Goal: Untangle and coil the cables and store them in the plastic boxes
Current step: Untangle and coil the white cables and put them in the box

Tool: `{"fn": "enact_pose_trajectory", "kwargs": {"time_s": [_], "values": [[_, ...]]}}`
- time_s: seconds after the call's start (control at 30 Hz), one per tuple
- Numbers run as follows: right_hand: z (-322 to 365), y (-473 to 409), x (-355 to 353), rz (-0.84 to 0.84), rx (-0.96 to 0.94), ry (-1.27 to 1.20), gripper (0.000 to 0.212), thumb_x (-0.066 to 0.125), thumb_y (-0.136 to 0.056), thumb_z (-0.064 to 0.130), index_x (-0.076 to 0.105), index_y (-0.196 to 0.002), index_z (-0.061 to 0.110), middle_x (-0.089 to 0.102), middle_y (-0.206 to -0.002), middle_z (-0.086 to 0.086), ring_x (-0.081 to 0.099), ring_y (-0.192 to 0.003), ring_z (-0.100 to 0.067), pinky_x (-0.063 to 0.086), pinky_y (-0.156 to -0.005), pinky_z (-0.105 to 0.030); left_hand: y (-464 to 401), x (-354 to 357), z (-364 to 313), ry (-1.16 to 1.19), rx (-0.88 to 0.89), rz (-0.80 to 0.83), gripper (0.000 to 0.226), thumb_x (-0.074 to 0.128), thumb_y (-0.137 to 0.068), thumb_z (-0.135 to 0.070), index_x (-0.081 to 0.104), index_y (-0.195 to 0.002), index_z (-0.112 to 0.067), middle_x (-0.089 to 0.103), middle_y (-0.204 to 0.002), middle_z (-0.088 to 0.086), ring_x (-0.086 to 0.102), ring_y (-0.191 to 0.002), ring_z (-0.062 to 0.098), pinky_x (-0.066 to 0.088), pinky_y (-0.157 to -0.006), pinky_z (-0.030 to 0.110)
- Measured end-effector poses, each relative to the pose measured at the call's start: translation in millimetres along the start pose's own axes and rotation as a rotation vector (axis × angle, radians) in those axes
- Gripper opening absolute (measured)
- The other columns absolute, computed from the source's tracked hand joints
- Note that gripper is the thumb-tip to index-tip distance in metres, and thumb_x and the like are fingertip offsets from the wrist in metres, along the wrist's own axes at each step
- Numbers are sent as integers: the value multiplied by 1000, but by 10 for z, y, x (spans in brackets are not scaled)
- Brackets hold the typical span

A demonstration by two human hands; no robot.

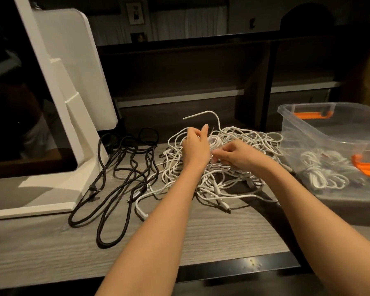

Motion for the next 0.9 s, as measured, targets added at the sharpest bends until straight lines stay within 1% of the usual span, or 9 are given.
{"fn": "enact_pose_trajectory", "kwargs": {"time_s": [0.13,0.3,0.37,0.47,0.6,0.7,0.77,0.83,0.9], "values": [[72,41,131,138,-10,21,40,46,-98,40,62,-68,19,42,-54,6,31,-46,-6,27,-47,-18,25,-77,-51,-90,68,-81,34,36,-104,-38,53,-96,-10,52,-78,-3,53,-75,17,44,-67,35],[185,100,52,107,-85,89,39,48,-99,33,63,-67,16,37,-46,10,29,-41,-4,27,-43,-13,46,-16,-2,-121,30,-26,42,32,-104,-42,59,-99,-10,57,-85,5,58,-84,24,46,-73,38],[170,93,10,68,-97,91,37,51,-98,31,67,-68,15,36,-45,10,30,-41,-4,27,-44,-15,62,43,-50,-205,70,39,48,28,-105,-40,62,-88,-12,58,-80,6,59,-85,26,42,-71,37],[148,85,-87,-44,-115,106,32,57,-94,28,72,-72,12,45,-47,5,36,-39,-3,30,-44,-12,87,107,-73,-293,88,118,55,25,-106,-41,52,-69,-11,62,-82,11,60,-85,28,39,-70,36],[136,101,-221,-244,-146,-3,19,69,-86,24,72,-73,10,70,-61,-5,61,-51,-6,47,-54,-13,66,194,27,-190,16,222,65,19,-103,-52,63,-90,-5,66,-95,18,62,-96,34,47,-86,45],[56,99,-323,-367,-128,-166,10,75,-80,16,71,-78,8,72,-68,-7,69,-60,-10,53,-61,-17,62,267,51,-101,-25,350,69,22,-102,-53,56,-124,4,65,-101,21,62,-89,29,48,-78,41],[11,85,-302,-304,-114,-354,12,76,-79,11,70,-85,3,71,-72,-8,70,-66,-16,55,-63,-21,52,279,44,-50,-19,402,63,26,-104,-49,57,-123,2,63,-109,22,59,-87,24,45,-72,34],[16,72,-196,-157,-108,-483,18,72,-80,8,68,-93,-3,68,-76,-8,66,-68,-13,54,-66,-20,41,260,58,27,-37,416,56,28,-105,-45,62,-120,-3,63,-108,11,54,-91,13,40,-69,21],[42,69,-88,-38,-114,-537,13,68,-82,5,68,-90,-4,65,-75,-5,61,-66,-9,52,-64,-17,29,226,83,108,-79,401,56,31,-105,-43,64,-118,0,61,-106,6,51,-86,5,36,-68,16]]}}
Point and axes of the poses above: each hand's wrist, its own y-axis away from the middle knuckle, its own x-axis out of the palm, z = x × y, the point moved 9 cm from there along -y, towards the middle knuckle
